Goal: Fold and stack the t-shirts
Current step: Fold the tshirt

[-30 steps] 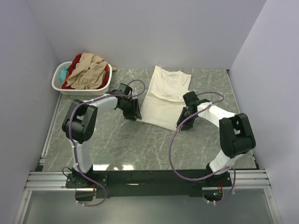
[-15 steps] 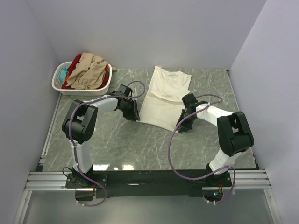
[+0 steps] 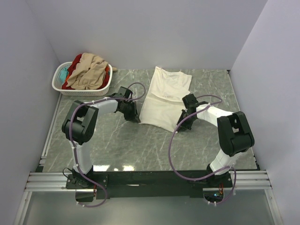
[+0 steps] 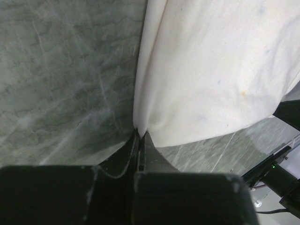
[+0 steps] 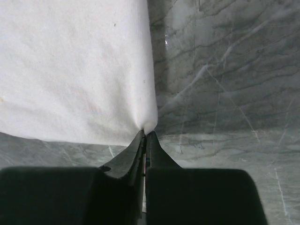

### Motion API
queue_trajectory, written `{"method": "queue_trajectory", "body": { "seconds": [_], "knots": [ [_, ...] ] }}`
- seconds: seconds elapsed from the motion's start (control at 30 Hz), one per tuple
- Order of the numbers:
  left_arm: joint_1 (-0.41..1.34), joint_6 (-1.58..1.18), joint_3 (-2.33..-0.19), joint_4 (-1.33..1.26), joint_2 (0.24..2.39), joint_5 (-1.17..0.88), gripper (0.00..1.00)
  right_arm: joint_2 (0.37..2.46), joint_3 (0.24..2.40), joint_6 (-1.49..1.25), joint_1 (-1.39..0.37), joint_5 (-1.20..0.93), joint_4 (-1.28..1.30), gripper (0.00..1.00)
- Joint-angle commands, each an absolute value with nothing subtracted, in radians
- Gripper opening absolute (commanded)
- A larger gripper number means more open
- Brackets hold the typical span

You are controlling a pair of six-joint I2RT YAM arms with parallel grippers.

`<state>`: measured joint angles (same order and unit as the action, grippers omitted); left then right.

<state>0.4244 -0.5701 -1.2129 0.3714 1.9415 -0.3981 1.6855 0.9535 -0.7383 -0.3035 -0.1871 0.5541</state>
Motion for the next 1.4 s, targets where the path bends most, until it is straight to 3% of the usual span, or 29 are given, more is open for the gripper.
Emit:
{"method": "queue_trajectory", "body": {
  "seconds": [0.0, 0.53, 0.87, 1.1, 1.37],
  "knots": [
    [0.436, -0.575, -1.181, 0.399, 1.888, -0.393, 0.0, 1.68, 0.946, -0.709, -0.322, -0.155, 0.618, 0.0],
    [0.46, -0.624, -1.014, 0.495, 1.588, -0.385, 0.0, 1.362, 0.809, -0.724, -0.42, -0.106, 0.765, 0.0],
    [0.528, -0.701, -0.928, 0.615, 1.286, -0.333, 0.0, 1.106, 0.761, -0.842, -0.554, -0.071, 0.914, 0.0],
    [0.568, -0.767, -0.919, 0.756, 1.091, -0.302, 0.0, 0.936, 0.778, -0.969, -0.678, -0.054, 1.014, 0.0],
    [0.578, -0.827, -0.979, 0.838, 0.953, -0.291, 0.0, 0.885, 0.937, -1.039, -0.75, -0.002, 1.124, 0.0]
  ]
}}
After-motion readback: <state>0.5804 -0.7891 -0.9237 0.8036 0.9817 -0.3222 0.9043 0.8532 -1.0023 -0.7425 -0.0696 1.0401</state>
